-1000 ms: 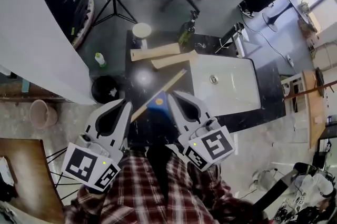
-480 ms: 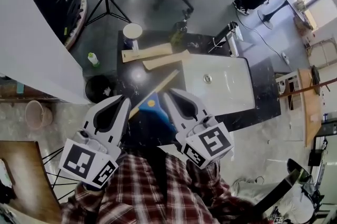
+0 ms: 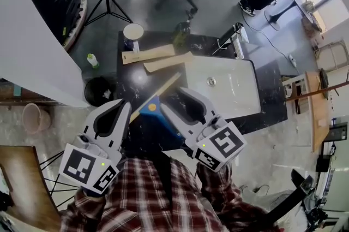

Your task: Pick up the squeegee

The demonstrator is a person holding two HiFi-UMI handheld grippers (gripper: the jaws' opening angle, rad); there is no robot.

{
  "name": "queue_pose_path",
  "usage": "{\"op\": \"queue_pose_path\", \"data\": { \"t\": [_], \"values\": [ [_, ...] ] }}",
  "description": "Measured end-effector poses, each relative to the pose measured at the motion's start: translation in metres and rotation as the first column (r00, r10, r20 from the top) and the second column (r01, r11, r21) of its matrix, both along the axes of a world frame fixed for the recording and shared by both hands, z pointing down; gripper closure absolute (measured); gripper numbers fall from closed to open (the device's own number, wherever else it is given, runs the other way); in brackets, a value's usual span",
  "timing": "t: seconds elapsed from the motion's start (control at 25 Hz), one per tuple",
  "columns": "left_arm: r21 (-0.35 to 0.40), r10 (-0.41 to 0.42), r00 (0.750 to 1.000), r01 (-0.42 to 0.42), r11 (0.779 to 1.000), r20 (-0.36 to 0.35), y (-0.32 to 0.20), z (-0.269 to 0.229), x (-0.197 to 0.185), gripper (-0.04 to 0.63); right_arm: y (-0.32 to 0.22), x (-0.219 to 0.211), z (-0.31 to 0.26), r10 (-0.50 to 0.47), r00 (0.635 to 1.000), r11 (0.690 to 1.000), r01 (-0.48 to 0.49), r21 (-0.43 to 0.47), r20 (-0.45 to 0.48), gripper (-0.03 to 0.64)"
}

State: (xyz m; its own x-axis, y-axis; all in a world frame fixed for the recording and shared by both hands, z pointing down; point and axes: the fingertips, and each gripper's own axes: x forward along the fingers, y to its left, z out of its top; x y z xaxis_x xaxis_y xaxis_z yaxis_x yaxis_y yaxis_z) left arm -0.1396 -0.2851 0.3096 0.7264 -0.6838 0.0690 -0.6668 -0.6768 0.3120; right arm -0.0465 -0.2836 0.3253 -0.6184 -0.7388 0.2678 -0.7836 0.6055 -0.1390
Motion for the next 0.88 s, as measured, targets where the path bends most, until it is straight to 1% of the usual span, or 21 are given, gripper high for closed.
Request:
{"op": "queue_pose_path", "data": {
  "t": [0.12,0.24,0.36,0.52,0.6,0.72,0.8,0.88],
  "values": [
    [-0.011,0.002,1.000,-0.002,1.000,0.004,0.001,0.006,0.001,0.588,0.000,0.007,0.019,-0.022,0.998,0.997,0.018,-0.076,-0.054,0.423],
    [-0.030,0.002,1.000,-0.002,1.000,0.007,0.005,0.014,0.000,0.588,0.004,0.012,0.048,-0.074,0.990,0.978,0.049,-0.201,-0.120,0.423],
    [-0.046,-0.004,1.000,0.004,0.999,0.008,0.009,0.020,-0.003,0.588,0.009,0.014,0.077,-0.126,0.977,0.947,0.065,-0.315,-0.175,0.423],
    [-0.057,-0.008,1.000,0.009,0.998,0.013,0.010,0.026,-0.009,0.588,0.014,0.014,0.112,-0.176,0.957,0.903,0.063,-0.426,-0.231,0.423],
    [-0.064,-0.016,1.000,0.017,0.998,0.013,0.011,0.029,-0.011,0.588,0.018,0.012,0.129,-0.215,0.939,0.880,0.068,-0.469,-0.268,0.423],
    [-0.072,-0.024,1.000,0.025,0.997,0.016,0.011,0.033,-0.015,0.588,0.022,0.010,0.155,-0.277,0.898,0.855,0.067,-0.515,-0.342,0.423],
    [-0.080,-0.029,0.999,0.031,0.996,0.016,0.012,0.036,-0.018,0.588,0.026,0.010,0.174,-0.311,0.876,0.827,0.059,-0.559,-0.368,0.423],
    [-0.090,-0.035,0.999,0.037,0.995,0.015,0.013,0.040,-0.021,0.588,0.030,0.011,0.190,-0.335,0.863,0.797,0.044,-0.603,-0.379,0.423]
  ]
}}
